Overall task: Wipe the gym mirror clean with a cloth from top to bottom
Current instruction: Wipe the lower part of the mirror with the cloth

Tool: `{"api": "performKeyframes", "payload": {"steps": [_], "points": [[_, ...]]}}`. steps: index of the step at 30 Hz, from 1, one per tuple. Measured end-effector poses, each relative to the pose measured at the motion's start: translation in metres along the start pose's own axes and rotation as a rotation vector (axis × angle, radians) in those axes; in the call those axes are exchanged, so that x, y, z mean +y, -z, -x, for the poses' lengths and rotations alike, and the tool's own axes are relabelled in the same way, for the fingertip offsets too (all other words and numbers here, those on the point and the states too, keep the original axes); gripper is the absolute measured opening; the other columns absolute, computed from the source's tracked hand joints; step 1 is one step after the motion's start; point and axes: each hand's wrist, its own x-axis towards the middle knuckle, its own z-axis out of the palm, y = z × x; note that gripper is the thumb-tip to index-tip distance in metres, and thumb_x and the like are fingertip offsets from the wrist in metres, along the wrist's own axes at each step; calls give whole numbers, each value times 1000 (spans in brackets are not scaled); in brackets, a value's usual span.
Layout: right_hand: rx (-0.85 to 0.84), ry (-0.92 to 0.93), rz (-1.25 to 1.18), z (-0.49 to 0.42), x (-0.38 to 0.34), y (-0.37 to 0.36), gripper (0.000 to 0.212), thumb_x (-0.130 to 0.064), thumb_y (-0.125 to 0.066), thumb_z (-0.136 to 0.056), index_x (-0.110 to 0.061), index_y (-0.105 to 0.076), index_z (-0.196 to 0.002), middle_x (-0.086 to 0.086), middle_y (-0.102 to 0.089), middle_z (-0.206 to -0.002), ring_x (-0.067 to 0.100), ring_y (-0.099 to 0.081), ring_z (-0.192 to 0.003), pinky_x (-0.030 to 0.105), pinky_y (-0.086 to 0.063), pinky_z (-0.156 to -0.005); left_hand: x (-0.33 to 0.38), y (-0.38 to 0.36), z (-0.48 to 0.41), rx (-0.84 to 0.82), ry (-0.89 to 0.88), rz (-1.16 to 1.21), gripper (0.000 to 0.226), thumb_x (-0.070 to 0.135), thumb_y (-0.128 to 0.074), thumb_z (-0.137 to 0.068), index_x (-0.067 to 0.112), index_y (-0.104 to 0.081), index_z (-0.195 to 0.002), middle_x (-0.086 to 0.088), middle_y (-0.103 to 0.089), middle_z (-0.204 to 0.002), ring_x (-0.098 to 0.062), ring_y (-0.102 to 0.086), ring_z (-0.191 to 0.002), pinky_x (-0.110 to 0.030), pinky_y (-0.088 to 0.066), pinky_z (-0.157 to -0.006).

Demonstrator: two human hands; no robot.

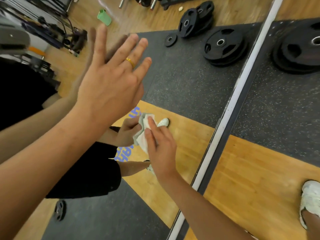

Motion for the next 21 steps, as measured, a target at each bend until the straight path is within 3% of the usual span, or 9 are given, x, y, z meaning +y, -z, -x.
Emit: {"api": "performKeyframes", "payload": {"steps": [2,4,7,10,12,17,19,21], "points": [[8,-77,34,-8,21,1,38,-31,-49,-108,-18,-63,-141,5,-63,-92,21,-60,-86,31,-49,-79,14,11,16,55,-23,98,49,30,-47,-100,10,-54,-145,-16,-38,-162,-33,-26,-154,-61,15,-119],[84,-267,67,-20,44,4,39,-30,-49,-109,-19,-61,-144,8,-68,-102,26,-63,-97,35,-47,-83,36,24,50,74,-51,160,48,33,-50,-99,12,-59,-141,-13,-42,-160,-31,-31,-153,-65,5,-121],[131,-408,141,-32,68,9,39,-27,-50,-109,-18,-59,-146,12,-71,-111,28,-64,-104,26,-39,-80,46,33,110,10,3,165,48,33,-54,-96,12,-62,-139,-10,-45,-159,-29,-35,-151,-63,4,-122],[99,-412,98,-27,60,9,39,-25,-52,-108,-17,-60,-145,11,-69,-107,25,-64,-101,29,-44,-82,28,20,158,-74,91,72,51,33,-48,-99,7,-60,-142,-10,-38,-162,-29,-33,-152,-63,0,-122],[82,-332,55,-11,40,6,38,-23,-54,-107,-18,-60,-144,6,-66,-102,19,-62,-96,29,-48,-82,24,9,174,-88,56,-22,52,33,-43,-103,6,-54,-147,-12,-30,-166,-31,-29,-154,-64,-5,-122],[-55,-146,11,36,9,0,37,-25,-56,-107,-17,-62,-143,-4,-59,-95,-1,-54,-83,7,-40,-75,29,-6,174,14,49,-66,44,29,-48,-105,8,-57,-143,-13,-34,-164,-30,-33,-152,-67,-11,-120],[-41,-196,38,33,23,3,37,-26,-56,-107,-19,-62,-143,-5,-59,-94,-1,-54,-82,9,-40,-76,29,-9,175,27,36,-70,47,29,-47,-106,10,-53,-148,-12,-31,-165,-28,-32,-152,-68,-10,-120],[30,-380,81,21,41,6,37,-24,-56,-107,-18,-61,-143,2,-65,-97,12,-61,-90,23,-45,-79,28,-10,175,25,34,-83,48,32,-44,-108,10,-49,-151,-12,-27,-167,-27,-30,-153,-67,-7,-120]]}}
